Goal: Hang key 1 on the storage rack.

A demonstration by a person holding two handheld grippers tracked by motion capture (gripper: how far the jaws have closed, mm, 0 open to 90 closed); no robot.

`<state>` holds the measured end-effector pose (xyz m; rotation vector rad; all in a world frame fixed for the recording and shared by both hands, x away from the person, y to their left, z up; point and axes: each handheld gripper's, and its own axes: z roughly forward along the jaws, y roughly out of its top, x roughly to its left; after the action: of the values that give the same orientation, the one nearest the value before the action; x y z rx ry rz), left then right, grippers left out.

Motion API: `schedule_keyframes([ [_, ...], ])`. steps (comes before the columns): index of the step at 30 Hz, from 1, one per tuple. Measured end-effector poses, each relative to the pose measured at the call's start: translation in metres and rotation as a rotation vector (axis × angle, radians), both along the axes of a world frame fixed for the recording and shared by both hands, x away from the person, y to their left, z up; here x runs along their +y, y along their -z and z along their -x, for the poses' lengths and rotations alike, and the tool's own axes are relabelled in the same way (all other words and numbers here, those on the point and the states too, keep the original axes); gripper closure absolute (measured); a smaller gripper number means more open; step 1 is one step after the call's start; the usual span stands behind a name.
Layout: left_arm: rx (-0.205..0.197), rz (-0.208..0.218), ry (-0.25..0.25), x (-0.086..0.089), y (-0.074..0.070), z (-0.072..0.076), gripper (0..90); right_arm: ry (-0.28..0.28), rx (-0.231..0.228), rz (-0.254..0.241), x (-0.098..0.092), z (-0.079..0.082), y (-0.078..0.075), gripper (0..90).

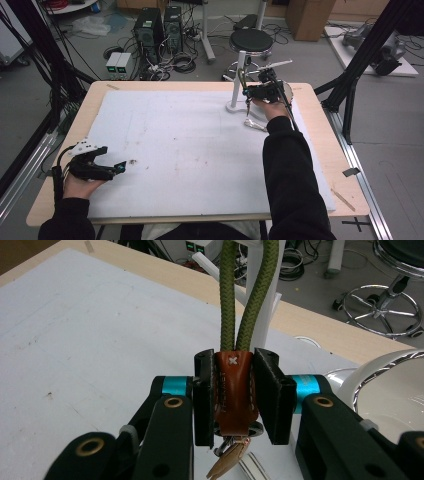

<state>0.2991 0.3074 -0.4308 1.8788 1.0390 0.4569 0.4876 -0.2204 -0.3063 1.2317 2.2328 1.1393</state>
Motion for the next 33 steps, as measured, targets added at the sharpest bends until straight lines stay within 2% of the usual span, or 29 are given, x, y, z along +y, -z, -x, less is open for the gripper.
schedule_keyframes([
  [5, 0.001, -0.003, 0.003, 0.000, 0.000, 0.000, 1.7, 0.015, 0.017, -0.010, -0.001, -0.003, 0.002, 70.7],
  [7, 0.001, -0.006, 0.005, 0.000, 0.000, 0.000, 1.7, 0.018, 0.031, -0.048, -0.003, -0.003, 0.003, 69.4],
  [9, 0.001, -0.006, 0.005, 0.000, 0.000, 0.000, 1.7, 0.012, 0.041, -0.051, -0.003, -0.002, 0.003, 66.2],
  [12, 0.002, -0.004, 0.003, 0.000, 0.000, 0.001, 1.7, 0.009, 0.050, -0.050, -0.004, -0.001, 0.001, 54.6],
  [13, 0.001, -0.004, 0.003, 0.000, 0.000, 0.001, 1.7, 0.009, 0.050, -0.050, -0.004, -0.001, 0.001, 54.6],
  [14, 0.001, -0.004, 0.004, 0.000, 0.000, 0.001, 1.7, 0.015, 0.051, -0.053, -0.006, 0.000, 0.000, 45.9],
  [15, 0.001, -0.006, 0.003, 0.000, 0.000, 0.001, 1.7, 0.015, 0.051, -0.053, -0.006, 0.000, 0.000, 45.9],
  [16, 0.000, -0.009, 0.002, 0.000, 0.000, 0.000, 1.7, 0.019, 0.057, -0.058, -0.006, 0.000, -0.001, 39.1],
  [17, 0.000, -0.006, 0.002, -0.001, 0.000, 0.001, 1.7, 0.027, 0.066, -0.062, -0.007, 0.000, -0.001, 29.6],
  [18, 0.000, -0.004, 0.000, -0.001, 0.000, 0.001, 1.7, 0.029, 0.082, -0.072, -0.009, 0.000, 0.000, 16.3],
  [19, 0.001, -0.009, 0.001, -0.001, 0.000, 0.001, 1.7, 0.029, 0.082, -0.072, -0.009, 0.000, 0.000, 16.3],
  [20, 0.002, -0.010, 0.002, -0.001, 0.000, 0.001, 1.7, 0.041, 0.089, -0.069, -0.011, 0.000, 0.000, 9.6],
  [23, 0.001, -0.012, 0.003, -0.001, 0.000, 0.001, 1.7, 0.032, 0.084, -0.068, -0.012, 0.002, -0.001, 9.1],
  [24, 0.001, -0.011, 0.001, -0.001, 0.000, 0.001, 1.7, 0.006, 0.077, -0.050, -0.010, 0.004, -0.002, 0.9],
  [29, -0.003, -0.010, 0.000, -0.001, 0.000, 0.002, 1.7, -0.009, 0.033, -0.024, -0.009, 0.012, 0.002, 0.9],
  [33, -0.003, -0.012, -0.002, 0.001, 0.000, 0.002, 1.7, -0.012, 0.060, -0.007, -0.015, 0.015, 0.018, 0.8],
])
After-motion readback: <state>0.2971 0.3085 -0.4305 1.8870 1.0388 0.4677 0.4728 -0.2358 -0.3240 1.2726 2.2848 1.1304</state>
